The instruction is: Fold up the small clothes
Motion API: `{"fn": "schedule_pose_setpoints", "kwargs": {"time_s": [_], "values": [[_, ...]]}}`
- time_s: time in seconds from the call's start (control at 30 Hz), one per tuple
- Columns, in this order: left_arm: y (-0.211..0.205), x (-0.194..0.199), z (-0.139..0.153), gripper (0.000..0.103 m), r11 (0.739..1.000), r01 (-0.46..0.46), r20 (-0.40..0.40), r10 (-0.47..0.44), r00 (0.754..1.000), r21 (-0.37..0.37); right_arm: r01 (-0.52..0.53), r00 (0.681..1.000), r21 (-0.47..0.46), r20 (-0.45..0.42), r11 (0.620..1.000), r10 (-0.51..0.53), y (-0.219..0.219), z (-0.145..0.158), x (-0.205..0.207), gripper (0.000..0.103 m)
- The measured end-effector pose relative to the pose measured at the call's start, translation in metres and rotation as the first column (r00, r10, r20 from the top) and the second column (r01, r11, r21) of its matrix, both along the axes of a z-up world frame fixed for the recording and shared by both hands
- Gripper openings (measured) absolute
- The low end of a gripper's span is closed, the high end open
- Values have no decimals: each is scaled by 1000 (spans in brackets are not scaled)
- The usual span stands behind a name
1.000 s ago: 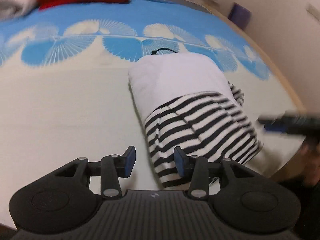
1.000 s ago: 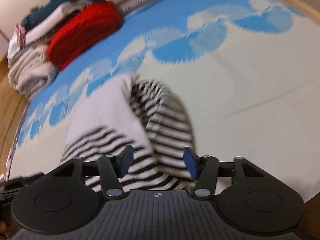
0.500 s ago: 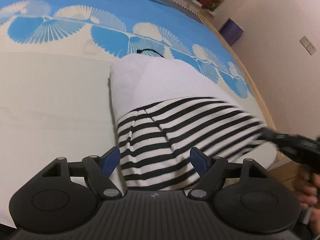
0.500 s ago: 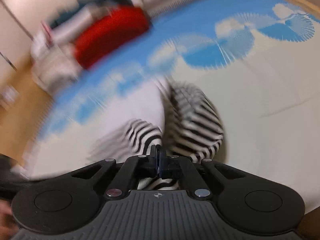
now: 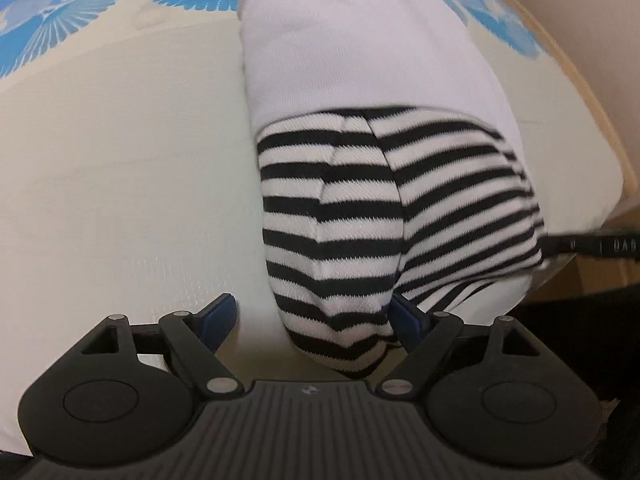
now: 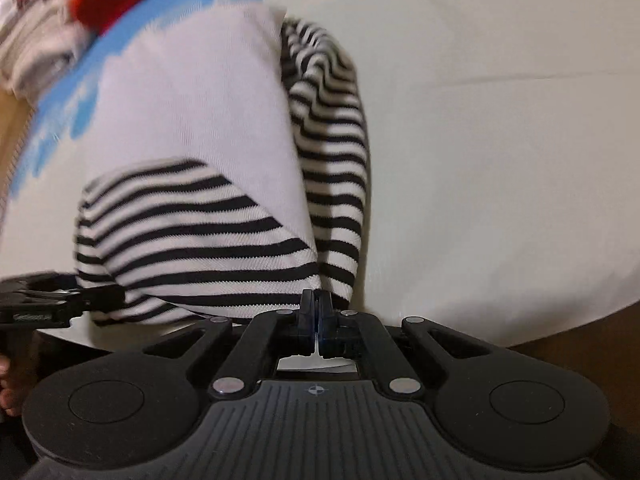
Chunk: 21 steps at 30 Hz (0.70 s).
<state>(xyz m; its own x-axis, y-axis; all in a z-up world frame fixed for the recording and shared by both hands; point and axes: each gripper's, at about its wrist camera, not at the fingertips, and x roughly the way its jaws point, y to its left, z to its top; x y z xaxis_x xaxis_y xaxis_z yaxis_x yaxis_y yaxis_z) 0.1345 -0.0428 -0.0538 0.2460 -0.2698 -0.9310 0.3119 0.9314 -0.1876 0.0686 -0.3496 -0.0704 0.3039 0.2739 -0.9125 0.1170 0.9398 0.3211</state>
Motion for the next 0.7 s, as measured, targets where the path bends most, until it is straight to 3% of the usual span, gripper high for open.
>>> {"fn": "schedule_pose_setpoints", "kwargs": {"time_s": [0.17, 0.23, 0.3, 0.37, 0.4, 0.43, 0.5, 0.6, 0.7], "values": [[9, 8, 7, 89, 998, -36, -51, 34, 998, -42, 12, 998, -53, 55, 999, -9, 6, 9, 4, 3], [15, 8, 17, 89, 997, -38, -43, 36, 998, -65, 62, 988, -123, 148, 990, -43, 3, 24, -3, 7], [22, 8, 32, 89, 995, -33, -6, 32, 999, -92, 158, 942, -150, 321, 976, -103, -2, 50, -10, 12], [29, 14, 43, 89, 990, -41, 14, 43, 999, -132, 181, 896, -58, 421, 982, -140, -8, 64, -14, 19], [32, 17, 47, 89, 988, -52, 14, 55, 998, -148, 175, 890, -9, 430, 985, -154, -9, 64, -13, 34], [36, 23, 51, 89, 985, -67, 16, 70, 997, -162, 156, 898, 39, 410, 987, -158, -7, 60, -9, 50], [40, 42, 57, 89, 980, -97, 19, 102, 995, -175, 103, 934, 68, 337, 992, -120, 0, 46, 1, 57], [45, 77, 62, 90, 967, -129, 19, 136, 990, -219, 18, 982, -61, 188, 998, -6, 21, 17, 15, 54], [52, 119, 54, 92, 934, -201, -21, 204, 979, -294, -6, 995, -106, 102, 994, 17, 27, 0, 15, 43]]}}
